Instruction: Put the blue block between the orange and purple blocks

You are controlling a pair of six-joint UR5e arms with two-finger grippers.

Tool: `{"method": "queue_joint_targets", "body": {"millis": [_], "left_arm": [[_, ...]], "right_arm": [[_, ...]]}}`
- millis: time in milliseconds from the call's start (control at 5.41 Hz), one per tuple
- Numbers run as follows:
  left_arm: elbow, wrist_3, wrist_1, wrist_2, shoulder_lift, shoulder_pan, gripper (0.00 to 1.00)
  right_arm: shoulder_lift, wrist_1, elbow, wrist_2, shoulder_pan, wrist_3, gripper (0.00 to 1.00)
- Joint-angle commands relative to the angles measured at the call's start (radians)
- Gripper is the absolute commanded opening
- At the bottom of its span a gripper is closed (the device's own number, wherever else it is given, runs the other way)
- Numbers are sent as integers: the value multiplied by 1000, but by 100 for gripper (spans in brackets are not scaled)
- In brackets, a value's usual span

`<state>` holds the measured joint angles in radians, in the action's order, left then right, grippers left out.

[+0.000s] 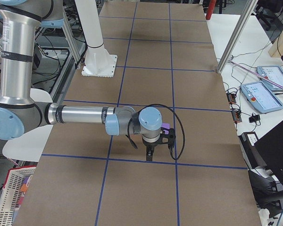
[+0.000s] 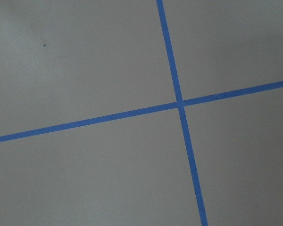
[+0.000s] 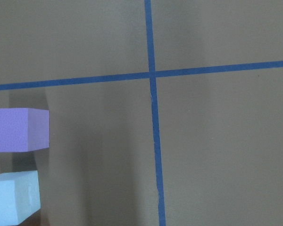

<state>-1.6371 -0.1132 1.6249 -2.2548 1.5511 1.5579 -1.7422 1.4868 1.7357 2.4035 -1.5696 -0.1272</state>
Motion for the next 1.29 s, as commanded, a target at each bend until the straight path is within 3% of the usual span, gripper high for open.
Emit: {"method": "queue_joint_targets", "body": {"millis": [0, 555, 924, 1109], "left_arm": [[0, 0, -5, -3, -6, -4, 100], [0, 1, -5, -3, -5, -4, 100], [0, 0, -4, -3, -6, -4, 100], [0, 0, -4, -3, -5, -4, 100]], "right_arm": [[-17, 0, 11, 12, -9, 14, 100], [-2, 13, 45, -7, -10, -3, 100], [-11, 35, 45, -88, -9, -3, 100], [-20, 32, 47, -75, -9, -2, 100]]}}
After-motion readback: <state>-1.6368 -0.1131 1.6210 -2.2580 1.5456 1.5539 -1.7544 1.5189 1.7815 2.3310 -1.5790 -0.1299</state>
